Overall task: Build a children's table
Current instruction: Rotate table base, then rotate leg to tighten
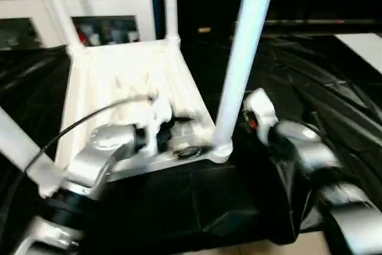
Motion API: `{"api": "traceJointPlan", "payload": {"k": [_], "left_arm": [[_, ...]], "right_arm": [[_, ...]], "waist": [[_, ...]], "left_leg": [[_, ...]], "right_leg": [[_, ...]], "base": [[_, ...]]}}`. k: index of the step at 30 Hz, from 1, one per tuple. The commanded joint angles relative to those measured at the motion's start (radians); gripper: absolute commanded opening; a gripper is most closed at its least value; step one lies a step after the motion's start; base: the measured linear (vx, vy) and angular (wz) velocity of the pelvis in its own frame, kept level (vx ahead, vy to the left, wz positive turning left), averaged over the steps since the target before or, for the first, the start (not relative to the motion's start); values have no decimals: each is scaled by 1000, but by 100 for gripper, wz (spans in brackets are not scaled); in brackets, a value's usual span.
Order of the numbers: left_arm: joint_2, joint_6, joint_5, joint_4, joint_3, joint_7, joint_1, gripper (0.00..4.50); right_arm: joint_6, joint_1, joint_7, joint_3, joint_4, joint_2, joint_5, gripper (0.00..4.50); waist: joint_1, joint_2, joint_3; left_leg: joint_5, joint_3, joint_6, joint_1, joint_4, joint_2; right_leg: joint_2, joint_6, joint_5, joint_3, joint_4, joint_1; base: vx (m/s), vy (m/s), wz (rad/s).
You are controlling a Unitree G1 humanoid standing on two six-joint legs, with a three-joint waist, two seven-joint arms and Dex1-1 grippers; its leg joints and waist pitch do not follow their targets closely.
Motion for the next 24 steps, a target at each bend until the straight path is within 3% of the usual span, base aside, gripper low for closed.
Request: {"api": "traceJointPlan", "payload": {"k": [1,2,3,5,6,7,8,10,11,13,14,18,24], "left_arm": [[5,-36,63,43,-36,2,-37,388],[10,-51,95,82,-55,10,-54,379],[11,-56,105,95,-61,12,-59,374],[7,-55,119,121,-74,19,-71,357],[3,-61,124,135,-79,24,-75,339],[0,-66,127,143,-81,26,-77,339],[-8,-74,137,167,-87,16,-77,333],[-19,-82,142,192,-87,6,-75,324],[-21,-87,143,198,-86,4,-74,301],[-24,-92,143,208,-86,-1,-74,295],[-22,-107,148,223,-89,-10,-76,280],[-16,-106,152,234,-89,-26,-74,249],[-13,-102,153,246,-78,-42,-71,191]], "right_arm": [[11,8,69,18,-81,-29,18,322],[27,27,103,23,-133,-54,25,322],[31,34,113,25,-151,-63,27,322],[56,55,144,25,-208,-89,37,322],[64,65,159,26,-236,-101,44,322],[69,72,169,26,-254,-108,50,322],[104,96,192,21,-312,-128,67,322],[132,120,214,18,-362,-148,78,322],[137,126,220,19,-373,-153,80,322],[147,136,231,20,-393,-163,85,322],[175,153,250,20,-433,-183,98,322],[205,172,268,18,-477,-204,112,322],[233,182,266,18,-507,-212,117,322]], "waist": [[3,11,-69],[3,9,-69],[6,15,-70],[5,11,-70],[6,21,-72],[4,12,-72],[5,21,-72],[5,14,-73],[8,15,-74],[7,21,-74],[6,18,-71],[7,22,-70],[7,20,-70]], "left_leg": [[-344,-47,-41,47,-81,71],[-344,-49,-43,44,-82,71],[-345,-49,-44,46,-81,72],[-340,-49,-39,44,-81,73],[-335,-52,-40,43,-79,72],[-328,-49,-31,40,-78,71],[-313,-51,-23,38,-76,70],[-299,-49,-8,37,-75,69],[-290,-49,2,37,-72,71],[-290,-49,4,36,-71,71],[-300,-50,5,36,-73,71],[-324,-51,-3,39,-75,74],[-323,-52,-9,39,-75,74]], "right_leg": [[-60,-202,-205,42,-83,29],[-63,-209,-202,41,-81,31],[-62,-207,-202,42,-82,29],[-65,-220,-180,42,-80,32],[-67,-228,-167,41,-76,33],[-66,-234,-154,41,-78,35],[-66,-242,-140,40,-77,36],[-65,-246,-124,39,-78,39],[-69,-251,-122,40,-77,39],[-69,-257,-130,38,-77,37],[-68,-256,-155,38,-81,39],[-71,-245,-210,40,-86,34],[-71,-246,-212,40,-85,33]], "base": [[0,0,0],[0,0,0],[0,0,0],[0,0,0],[0,0,0],[0,0,0],[0,0,0],[0,0,0],[0,0,0],[0,0,0],[0,0,0],[0,0,0],[0,0,0]]}}
